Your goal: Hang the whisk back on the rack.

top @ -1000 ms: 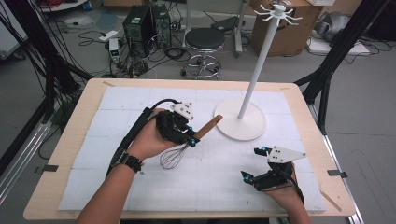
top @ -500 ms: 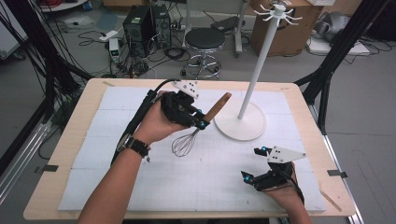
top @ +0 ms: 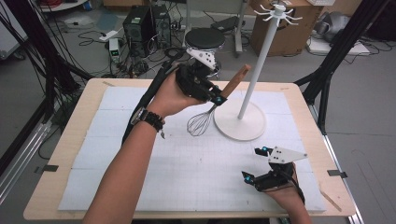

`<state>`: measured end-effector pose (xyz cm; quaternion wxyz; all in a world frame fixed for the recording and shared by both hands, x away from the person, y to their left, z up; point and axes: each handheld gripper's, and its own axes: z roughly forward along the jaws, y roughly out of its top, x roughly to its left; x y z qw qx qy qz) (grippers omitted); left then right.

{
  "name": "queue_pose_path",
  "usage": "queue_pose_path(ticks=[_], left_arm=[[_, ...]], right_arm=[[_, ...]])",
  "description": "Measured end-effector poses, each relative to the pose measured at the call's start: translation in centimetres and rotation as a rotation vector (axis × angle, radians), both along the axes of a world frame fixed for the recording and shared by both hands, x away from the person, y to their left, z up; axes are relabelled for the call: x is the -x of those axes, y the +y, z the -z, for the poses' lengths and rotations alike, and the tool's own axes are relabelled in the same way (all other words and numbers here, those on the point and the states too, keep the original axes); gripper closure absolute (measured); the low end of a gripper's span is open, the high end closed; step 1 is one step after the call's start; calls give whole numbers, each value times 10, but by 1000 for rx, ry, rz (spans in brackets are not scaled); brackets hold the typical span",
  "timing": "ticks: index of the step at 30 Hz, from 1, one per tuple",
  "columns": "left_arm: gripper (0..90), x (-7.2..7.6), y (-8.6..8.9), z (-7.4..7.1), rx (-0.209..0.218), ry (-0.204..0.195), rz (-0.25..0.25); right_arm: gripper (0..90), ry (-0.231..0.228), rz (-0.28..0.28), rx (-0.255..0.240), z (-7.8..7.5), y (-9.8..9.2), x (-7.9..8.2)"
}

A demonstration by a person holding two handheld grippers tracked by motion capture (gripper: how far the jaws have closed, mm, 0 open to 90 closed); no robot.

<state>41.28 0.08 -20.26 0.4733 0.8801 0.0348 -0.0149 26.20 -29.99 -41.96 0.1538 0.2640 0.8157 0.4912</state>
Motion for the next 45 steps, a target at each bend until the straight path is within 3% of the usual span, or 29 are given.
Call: queue_pose_path(ticks=[10,16,29,31,36,45], left_arm=[[734,-26,3,-17,54,18,-21],[734,-36,-7,-22,60,21,-7],[734,-50,-50,-42,45,21,51],[734,-53,-53,-45,57,30,58],[734,-60,-57,-53,35,32,56],[734,-69,-66,-55,21,51,57]], right_arm=[[14,0,4,-5,0,-3,1],[13,-4,3,-3,1,-3,1],[13,-3,-1,7,1,-2,0],[14,-4,-4,3,1,-2,0],[14,-5,-6,1,1,-1,2],[13,-7,-7,4,0,-2,3]])
